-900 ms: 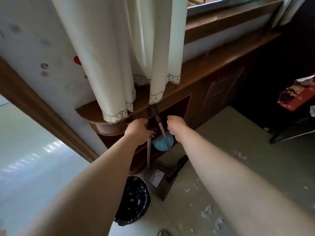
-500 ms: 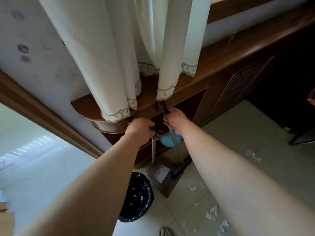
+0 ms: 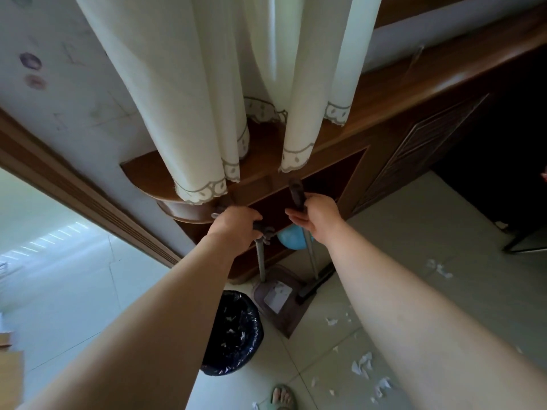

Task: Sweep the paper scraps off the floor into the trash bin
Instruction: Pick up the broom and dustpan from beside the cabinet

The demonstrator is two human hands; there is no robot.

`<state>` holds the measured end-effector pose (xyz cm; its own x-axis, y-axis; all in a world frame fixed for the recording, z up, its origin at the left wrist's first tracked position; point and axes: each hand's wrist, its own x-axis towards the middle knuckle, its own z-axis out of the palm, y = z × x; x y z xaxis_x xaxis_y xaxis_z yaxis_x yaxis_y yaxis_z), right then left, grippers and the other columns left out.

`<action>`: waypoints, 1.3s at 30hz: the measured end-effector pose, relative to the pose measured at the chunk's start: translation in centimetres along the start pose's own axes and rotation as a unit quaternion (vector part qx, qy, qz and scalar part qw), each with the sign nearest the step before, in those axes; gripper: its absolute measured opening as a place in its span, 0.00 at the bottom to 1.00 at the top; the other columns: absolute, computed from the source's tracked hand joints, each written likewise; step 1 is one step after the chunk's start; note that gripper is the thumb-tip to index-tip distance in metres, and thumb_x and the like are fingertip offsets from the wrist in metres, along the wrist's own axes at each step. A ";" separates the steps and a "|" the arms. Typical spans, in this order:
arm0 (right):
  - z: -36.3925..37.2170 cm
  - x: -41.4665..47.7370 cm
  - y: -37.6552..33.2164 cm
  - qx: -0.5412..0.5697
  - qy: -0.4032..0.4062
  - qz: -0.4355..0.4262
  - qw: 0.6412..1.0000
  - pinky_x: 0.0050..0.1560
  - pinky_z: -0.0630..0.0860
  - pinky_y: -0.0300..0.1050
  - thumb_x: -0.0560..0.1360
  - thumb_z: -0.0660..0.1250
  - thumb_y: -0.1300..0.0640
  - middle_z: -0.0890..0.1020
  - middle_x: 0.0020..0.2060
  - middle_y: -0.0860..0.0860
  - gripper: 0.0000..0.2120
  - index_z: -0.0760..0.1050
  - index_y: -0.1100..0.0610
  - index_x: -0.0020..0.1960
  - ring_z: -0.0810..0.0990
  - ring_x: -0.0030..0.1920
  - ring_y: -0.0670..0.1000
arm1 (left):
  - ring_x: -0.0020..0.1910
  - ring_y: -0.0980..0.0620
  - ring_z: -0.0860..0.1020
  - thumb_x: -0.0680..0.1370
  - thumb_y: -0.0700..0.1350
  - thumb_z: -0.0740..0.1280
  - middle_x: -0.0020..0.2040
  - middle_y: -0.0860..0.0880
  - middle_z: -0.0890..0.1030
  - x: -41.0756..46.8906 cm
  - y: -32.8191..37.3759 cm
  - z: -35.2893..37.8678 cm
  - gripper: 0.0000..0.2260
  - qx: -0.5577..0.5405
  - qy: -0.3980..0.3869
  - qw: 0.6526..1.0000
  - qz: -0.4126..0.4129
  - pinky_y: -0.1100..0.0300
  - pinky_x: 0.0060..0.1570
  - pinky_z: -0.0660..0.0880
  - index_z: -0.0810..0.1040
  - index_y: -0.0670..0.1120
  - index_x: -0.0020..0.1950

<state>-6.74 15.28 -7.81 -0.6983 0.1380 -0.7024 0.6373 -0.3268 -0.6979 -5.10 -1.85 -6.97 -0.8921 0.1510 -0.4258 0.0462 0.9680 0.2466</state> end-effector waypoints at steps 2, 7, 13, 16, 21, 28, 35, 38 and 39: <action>-1.4 -0.9 0.0 0.038 0.011 0.030 0.999 0.55 0.78 0.54 0.81 0.53 0.58 0.77 0.45 0.57 0.09 0.69 0.57 0.58 0.82 0.47 0.60 | 0.64 0.46 0.74 0.78 0.47 0.68 0.64 0.47 0.77 -0.7 -0.2 0.2 0.18 0.048 -0.006 0.999 0.011 0.54 0.59 0.72 0.74 0.51 0.69; -4.6 -3.1 0.7 0.053 0.046 0.097 0.993 0.37 0.78 0.45 0.77 0.64 0.51 0.76 0.54 0.59 0.14 0.72 0.57 0.59 0.79 0.43 0.56 | 0.61 0.45 0.72 0.78 0.39 0.65 0.59 0.47 0.77 -3.0 1.8 0.8 0.12 0.121 0.002 0.990 0.069 0.52 0.56 0.75 0.74 0.47 0.61; -7.7 -8.7 2.3 0.058 0.078 0.129 0.987 0.30 0.73 0.43 0.79 0.61 0.56 0.74 0.40 0.59 0.09 0.69 0.61 0.42 0.77 0.38 0.57 | 0.64 0.44 0.67 0.77 0.31 0.62 0.63 0.45 0.72 -6.5 6.4 2.1 0.20 0.088 -0.015 0.991 0.102 0.49 0.60 0.74 0.69 0.44 0.68; -8.6 -12.0 2.9 0.055 0.066 0.133 0.987 0.25 0.77 0.41 0.77 0.62 0.61 0.73 0.40 0.60 0.08 0.68 0.63 0.42 0.77 0.44 0.60 | 0.64 0.43 0.66 0.76 0.31 0.63 0.62 0.45 0.72 -8.2 6.5 2.7 0.21 0.068 0.001 0.993 0.098 0.47 0.59 0.75 0.70 0.45 0.67; -9.7 -18.0 4.6 0.041 0.080 0.130 0.987 0.23 0.79 0.44 0.74 0.65 0.64 0.73 0.41 0.61 0.05 0.71 0.63 0.40 0.76 0.38 0.59 | 0.66 0.43 0.64 0.76 0.34 0.68 0.61 0.47 0.72 -12.5 7.2 1.6 0.21 -0.011 0.052 0.993 0.108 0.42 0.59 0.73 0.72 0.48 0.67; -10.3 -27.3 9.3 0.063 0.098 0.075 0.990 0.22 0.77 0.42 0.74 0.64 0.66 0.72 0.35 0.57 0.12 0.69 0.62 0.33 0.73 0.40 0.54 | 0.73 0.46 0.57 0.76 0.40 0.69 0.68 0.49 0.68 -21.9 8.4 1.7 0.22 -0.002 0.059 0.994 0.088 0.42 0.66 0.64 0.69 0.50 0.69; -12.5 -35.2 14.5 0.068 0.123 0.027 0.990 0.32 0.76 0.40 0.74 0.63 0.66 0.71 0.33 0.56 0.13 0.68 0.62 0.32 0.73 0.35 0.54 | 0.69 0.42 0.63 0.73 0.33 0.68 0.64 0.48 0.71 -29.5 8.3 3.2 0.30 0.162 0.098 0.972 0.136 0.21 0.62 0.49 0.65 0.53 0.70; -14.0 -38.2 17.0 0.062 0.125 0.010 0.990 0.38 0.73 0.41 0.75 0.63 0.67 0.70 0.32 0.56 0.13 0.69 0.63 0.32 0.73 0.34 0.55 | 0.64 0.43 0.70 0.75 0.35 0.66 0.60 0.47 0.74 -32.3 8.3 4.1 0.21 0.165 0.140 0.958 0.186 0.26 0.67 0.51 0.68 0.49 0.66; -14.4 -38.9 17.7 0.057 0.128 0.007 0.990 0.39 0.73 0.41 0.75 0.63 0.67 0.70 0.32 0.56 0.13 0.69 0.63 0.32 0.73 0.34 0.55 | 0.63 0.43 0.71 0.76 0.36 0.65 0.59 0.47 0.75 -33.1 8.3 4.5 0.18 0.151 0.143 0.960 0.190 0.28 0.69 0.51 0.69 0.48 0.65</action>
<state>36.40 17.61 5.19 -0.5746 0.3615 -0.7343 0.5951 -0.4314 -0.6781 26.81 2.09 5.23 -0.8701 0.4848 -0.0887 0.4816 0.8746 0.0553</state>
